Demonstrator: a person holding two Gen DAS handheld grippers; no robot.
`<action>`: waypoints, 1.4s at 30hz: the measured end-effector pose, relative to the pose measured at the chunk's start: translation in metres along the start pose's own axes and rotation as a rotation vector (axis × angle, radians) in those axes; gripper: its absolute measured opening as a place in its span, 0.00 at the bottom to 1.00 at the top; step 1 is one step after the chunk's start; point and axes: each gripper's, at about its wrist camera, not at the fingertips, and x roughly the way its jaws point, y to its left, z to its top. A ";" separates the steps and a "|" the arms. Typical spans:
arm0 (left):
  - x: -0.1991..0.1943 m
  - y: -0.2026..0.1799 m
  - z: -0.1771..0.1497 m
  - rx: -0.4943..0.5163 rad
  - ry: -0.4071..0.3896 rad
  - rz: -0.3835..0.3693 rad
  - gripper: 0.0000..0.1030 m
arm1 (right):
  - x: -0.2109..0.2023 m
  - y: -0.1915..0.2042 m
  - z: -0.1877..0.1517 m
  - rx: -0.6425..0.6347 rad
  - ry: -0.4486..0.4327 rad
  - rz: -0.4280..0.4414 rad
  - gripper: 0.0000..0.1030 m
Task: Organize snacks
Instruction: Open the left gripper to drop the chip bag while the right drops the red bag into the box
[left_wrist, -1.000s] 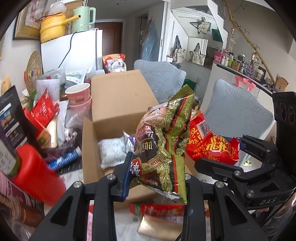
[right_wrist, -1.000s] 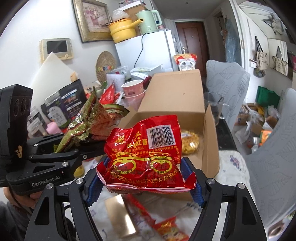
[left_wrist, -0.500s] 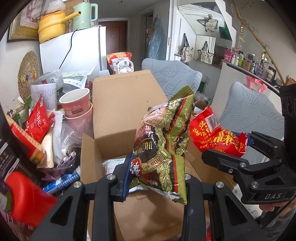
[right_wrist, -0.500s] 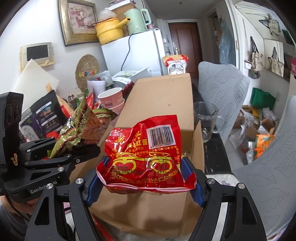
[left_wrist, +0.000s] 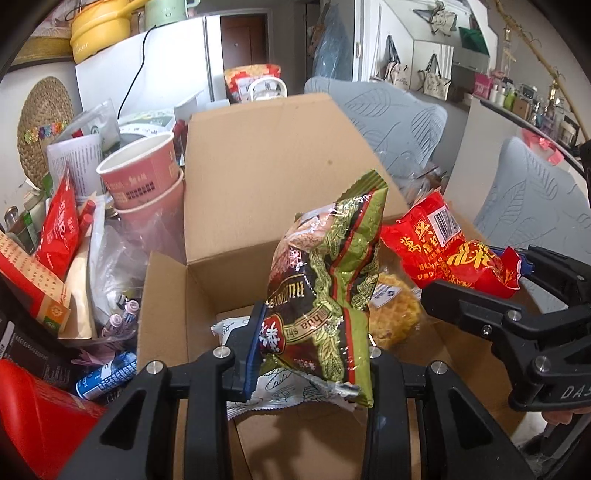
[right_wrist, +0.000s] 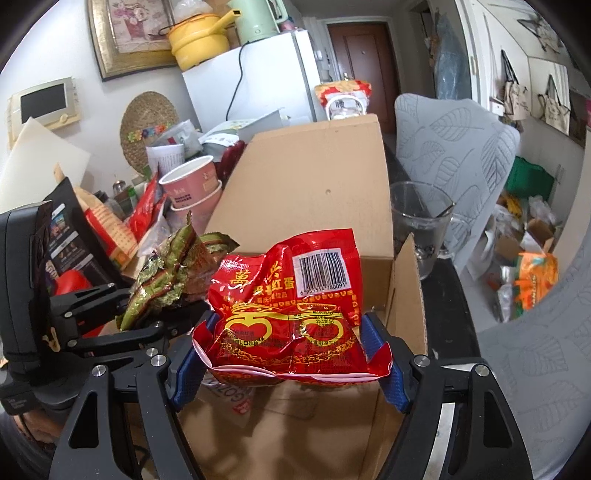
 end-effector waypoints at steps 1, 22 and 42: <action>0.004 -0.001 -0.001 0.003 0.010 0.005 0.31 | 0.005 0.000 0.000 -0.007 0.010 -0.004 0.76; 0.053 -0.002 -0.005 -0.003 0.198 0.088 0.31 | 0.043 -0.002 -0.002 -0.057 0.150 -0.150 0.80; 0.022 -0.010 0.001 0.000 0.155 0.118 0.57 | 0.017 0.004 -0.006 -0.036 0.167 -0.157 0.87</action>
